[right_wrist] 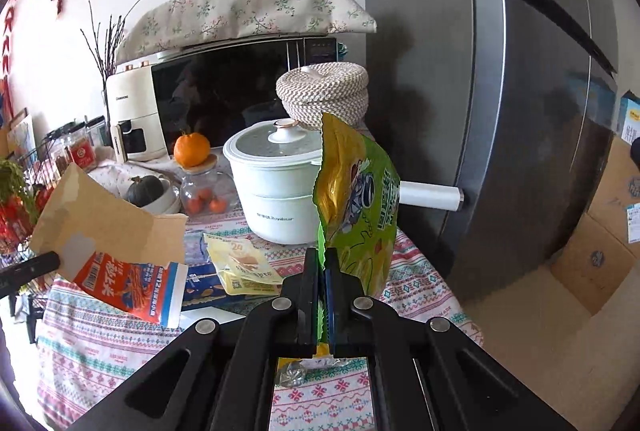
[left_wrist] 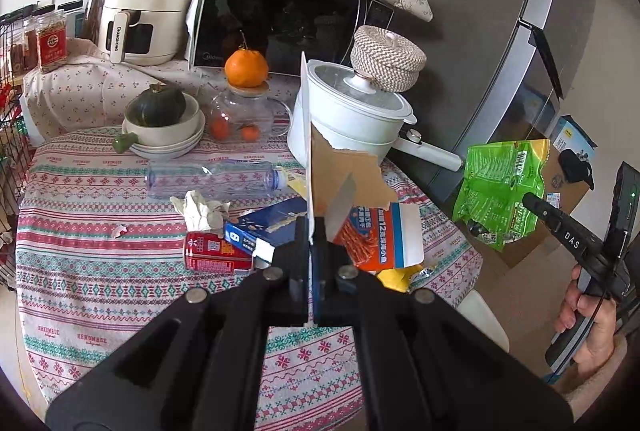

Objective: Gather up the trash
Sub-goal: 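Carry both bags over the white bin and open both tools to drop them, then grasp the translucent plastic bottle on the table with the left tool and lift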

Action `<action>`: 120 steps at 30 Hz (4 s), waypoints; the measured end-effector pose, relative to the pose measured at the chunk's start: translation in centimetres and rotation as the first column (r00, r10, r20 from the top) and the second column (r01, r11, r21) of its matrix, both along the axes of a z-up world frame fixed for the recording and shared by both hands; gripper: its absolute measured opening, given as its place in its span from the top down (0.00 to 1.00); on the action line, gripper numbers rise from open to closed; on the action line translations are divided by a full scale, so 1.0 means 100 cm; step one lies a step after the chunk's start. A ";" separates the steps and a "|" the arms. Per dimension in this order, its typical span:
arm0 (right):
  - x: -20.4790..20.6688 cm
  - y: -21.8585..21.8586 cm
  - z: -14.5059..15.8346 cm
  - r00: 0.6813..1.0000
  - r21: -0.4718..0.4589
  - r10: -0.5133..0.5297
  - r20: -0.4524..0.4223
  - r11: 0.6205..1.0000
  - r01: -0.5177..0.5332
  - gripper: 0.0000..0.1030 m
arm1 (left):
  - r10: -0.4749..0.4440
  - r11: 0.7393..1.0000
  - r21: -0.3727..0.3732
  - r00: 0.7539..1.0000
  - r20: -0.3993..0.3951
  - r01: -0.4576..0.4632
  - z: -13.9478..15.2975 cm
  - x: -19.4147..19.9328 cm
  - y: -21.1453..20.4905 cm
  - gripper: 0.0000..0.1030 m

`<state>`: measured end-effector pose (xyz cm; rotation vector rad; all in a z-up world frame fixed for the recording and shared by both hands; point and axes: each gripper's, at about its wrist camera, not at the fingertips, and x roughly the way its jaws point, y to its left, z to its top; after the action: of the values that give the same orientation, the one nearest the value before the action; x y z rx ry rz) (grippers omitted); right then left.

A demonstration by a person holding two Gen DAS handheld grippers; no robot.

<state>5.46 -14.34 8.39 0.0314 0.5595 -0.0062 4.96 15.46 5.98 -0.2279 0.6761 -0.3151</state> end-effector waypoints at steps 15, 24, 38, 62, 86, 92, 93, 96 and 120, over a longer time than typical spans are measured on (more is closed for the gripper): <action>-0.104 -0.121 -0.037 0.959 0.119 -0.195 -0.208 0.968 0.222 0.97 | -0.386 0.906 0.157 0.919 -0.079 0.394 -0.043 -0.047 -0.177 0.99; -0.131 -0.176 -0.086 0.900 0.236 -0.198 -0.388 0.923 0.304 0.97 | -0.504 0.791 0.290 0.843 -0.190 0.538 -0.096 -0.070 -0.271 0.99; -0.140 -0.212 -0.130 0.829 0.314 -0.164 -0.535 0.873 0.375 0.97 | -0.514 0.694 0.382 0.791 -0.331 0.611 -0.166 -0.071 -0.339 0.99; -0.120 -0.206 -0.149 0.800 0.378 -0.074 -0.595 0.853 0.360 0.86 | -0.441 0.808 0.292 0.854 -0.277 0.512 -0.114 -0.052 -0.282 0.26; -0.080 -0.146 -0.105 0.871 0.298 -0.115 -0.478 0.911 0.284 0.31 | -0.503 0.636 0.543 0.829 -0.247 0.548 -0.085 0.038 -0.165 0.08; -0.070 -0.142 -0.113 0.859 0.275 -0.115 -0.500 0.919 0.283 0.31 | -0.557 0.499 0.598 0.761 -0.333 0.627 -0.112 0.068 -0.183 0.10; -0.068 -0.141 -0.114 0.858 0.272 -0.113 -0.502 0.920 0.281 0.31 | -0.556 0.472 0.613 0.754 -0.350 0.633 -0.117 0.072 -0.186 0.11; -0.064 -0.141 -0.117 0.854 0.263 -0.114 -0.508 0.924 0.279 0.31 | -0.537 0.418 0.641 0.744 -0.397 0.644 -0.131 0.087 -0.192 0.14; -0.054 -0.138 -0.121 0.846 0.273 -0.084 -0.527 0.925 0.263 0.31 | -0.255 0.783 0.385 0.817 -0.518 0.489 -0.159 0.071 -0.151 0.49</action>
<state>0.11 -28.14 -3.71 0.4290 1.0852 -0.1021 12.03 0.32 -9.88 0.3697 1.2409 -0.4725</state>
